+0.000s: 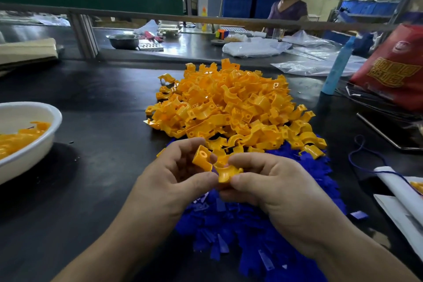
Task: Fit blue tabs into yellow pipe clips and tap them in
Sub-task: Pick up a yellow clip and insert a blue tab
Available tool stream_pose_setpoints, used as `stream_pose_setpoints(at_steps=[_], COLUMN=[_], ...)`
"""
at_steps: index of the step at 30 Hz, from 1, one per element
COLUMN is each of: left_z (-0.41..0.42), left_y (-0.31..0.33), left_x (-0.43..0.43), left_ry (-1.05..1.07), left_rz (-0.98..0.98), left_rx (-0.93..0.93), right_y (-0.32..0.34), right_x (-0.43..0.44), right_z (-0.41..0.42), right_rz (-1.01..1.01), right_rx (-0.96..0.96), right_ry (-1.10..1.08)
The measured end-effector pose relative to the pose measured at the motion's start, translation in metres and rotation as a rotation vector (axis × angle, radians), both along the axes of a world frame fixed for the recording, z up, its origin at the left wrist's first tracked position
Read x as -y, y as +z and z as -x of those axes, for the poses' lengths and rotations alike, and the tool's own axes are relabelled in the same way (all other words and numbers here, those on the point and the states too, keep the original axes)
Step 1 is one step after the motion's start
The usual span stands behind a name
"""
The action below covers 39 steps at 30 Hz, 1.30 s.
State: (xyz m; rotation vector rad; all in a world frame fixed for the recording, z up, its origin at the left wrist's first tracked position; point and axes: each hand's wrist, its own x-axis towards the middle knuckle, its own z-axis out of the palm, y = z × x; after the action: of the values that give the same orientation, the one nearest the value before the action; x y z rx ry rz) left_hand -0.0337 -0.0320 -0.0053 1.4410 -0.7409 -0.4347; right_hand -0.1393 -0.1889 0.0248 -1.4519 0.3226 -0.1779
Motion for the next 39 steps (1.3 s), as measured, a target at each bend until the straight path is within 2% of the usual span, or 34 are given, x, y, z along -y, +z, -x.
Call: stream_pose_setpoints(at_steps=[4,7,11,18,21,25,31,35,39], left_z=[0.010,0.014,0.013,0.014,0.012,0.006,0.000,-0.008,-0.012], left_y=[0.007,0.014,0.019,0.024,0.023,0.022,0.022,0.021,0.019], left_x=[-0.002,-0.004,-0.006,-0.006,-0.005,-0.005,-0.004,-0.003,-0.005], left_ry=[0.099,0.127,0.151,0.121,0.112,0.065,0.003,0.035,0.009], left_rz=[-0.110,-0.228,-0.241,-0.281,-0.247,-0.132,0.070,0.223,0.246], left_rx=[0.218,0.399,0.370,0.360,0.244,-0.100,-0.358,-0.433,-0.436], right_y=[-0.002,-0.006,-0.011,-0.012,-0.010,-0.007,-0.003,-0.002,0.000], right_x=[-0.011,-0.019,-0.021,-0.025,-0.027,-0.028,-0.025,-0.020,-0.012], right_z=[-0.002,-0.004,-0.006,-0.007,-0.006,-0.006,-0.003,-0.003,-0.002], right_rz=[-0.178,-0.369,-0.581,-0.664,-0.654,-0.694,-0.746,-0.735,-0.713], right_rx=[-0.045,-0.010,0.079,0.046,0.024,-0.020,-0.023,0.006,0.076], right_ry=[0.227,0.328,0.386,0.405,0.384,0.370,0.311,0.191,0.082])
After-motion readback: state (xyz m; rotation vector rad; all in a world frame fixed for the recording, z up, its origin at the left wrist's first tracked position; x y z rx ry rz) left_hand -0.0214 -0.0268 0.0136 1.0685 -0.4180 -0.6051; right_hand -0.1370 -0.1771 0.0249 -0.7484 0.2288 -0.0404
